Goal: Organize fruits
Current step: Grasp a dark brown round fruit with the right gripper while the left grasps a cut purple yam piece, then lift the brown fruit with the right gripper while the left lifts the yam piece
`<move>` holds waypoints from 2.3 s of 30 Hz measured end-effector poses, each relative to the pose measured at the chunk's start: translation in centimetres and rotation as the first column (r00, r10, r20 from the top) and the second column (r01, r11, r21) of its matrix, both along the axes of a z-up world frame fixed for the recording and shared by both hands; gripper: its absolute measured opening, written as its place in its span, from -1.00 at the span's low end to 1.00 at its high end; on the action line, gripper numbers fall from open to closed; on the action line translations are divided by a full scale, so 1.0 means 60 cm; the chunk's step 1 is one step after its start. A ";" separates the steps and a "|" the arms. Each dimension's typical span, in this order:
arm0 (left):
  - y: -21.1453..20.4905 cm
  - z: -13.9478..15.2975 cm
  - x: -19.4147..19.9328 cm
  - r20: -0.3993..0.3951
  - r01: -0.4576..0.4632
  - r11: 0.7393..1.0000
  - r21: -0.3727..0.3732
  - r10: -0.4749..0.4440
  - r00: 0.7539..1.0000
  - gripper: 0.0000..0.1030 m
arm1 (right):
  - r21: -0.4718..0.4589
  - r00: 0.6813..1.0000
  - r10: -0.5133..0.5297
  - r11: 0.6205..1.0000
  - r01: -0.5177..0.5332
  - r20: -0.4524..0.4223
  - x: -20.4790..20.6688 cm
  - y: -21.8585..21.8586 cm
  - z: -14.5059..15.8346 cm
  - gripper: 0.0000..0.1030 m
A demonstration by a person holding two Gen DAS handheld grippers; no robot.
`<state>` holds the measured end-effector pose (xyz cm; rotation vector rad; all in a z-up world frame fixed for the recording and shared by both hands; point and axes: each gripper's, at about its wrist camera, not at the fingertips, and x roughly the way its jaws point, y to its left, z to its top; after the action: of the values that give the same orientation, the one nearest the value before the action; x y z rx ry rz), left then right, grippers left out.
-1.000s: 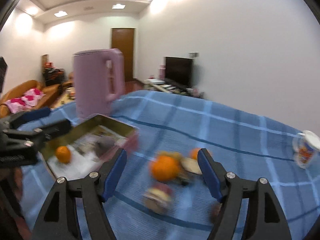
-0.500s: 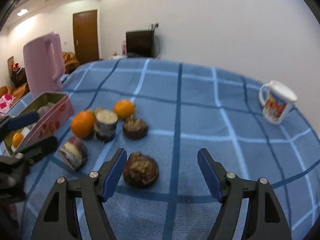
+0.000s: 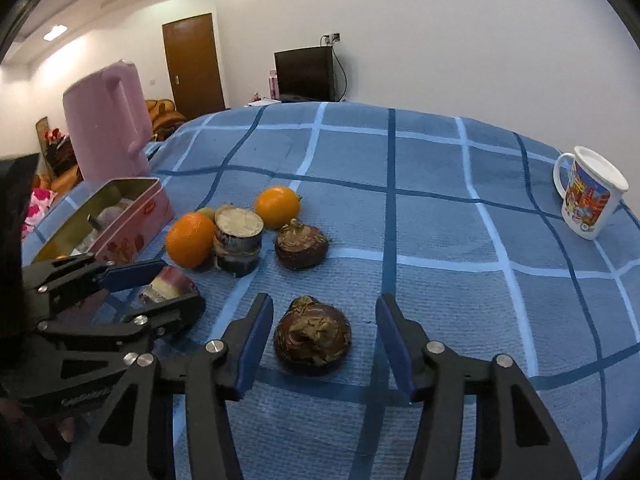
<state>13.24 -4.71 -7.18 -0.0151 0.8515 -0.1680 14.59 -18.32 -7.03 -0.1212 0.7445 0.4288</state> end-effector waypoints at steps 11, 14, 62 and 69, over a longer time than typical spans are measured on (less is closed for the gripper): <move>-0.005 -0.010 0.008 -0.044 0.016 1.000 0.006 -0.016 0.999 -0.11 | -0.023 0.991 0.031 0.999 -0.034 -0.128 0.025 0.016 -0.032 -0.10; -0.006 -0.010 0.008 -0.043 0.024 1.000 0.002 -0.024 0.999 -0.13 | -0.037 0.992 0.029 0.999 -0.034 -0.121 0.023 0.020 -0.032 -0.11; 0.018 0.045 -0.061 0.245 -0.025 0.999 -0.032 0.032 0.969 -0.14 | 0.042 0.989 0.005 0.999 -0.012 0.151 -0.041 -0.008 0.026 -0.11; 0.019 0.050 -0.069 0.273 -0.033 0.999 -0.033 0.041 0.961 -0.14 | 0.052 0.983 0.006 0.998 -0.016 0.181 -0.050 -0.010 0.031 -0.11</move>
<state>9.10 -3.55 -4.18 -0.0330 0.5716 -0.1430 11.59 -18.93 -5.17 -0.1124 0.5532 0.4419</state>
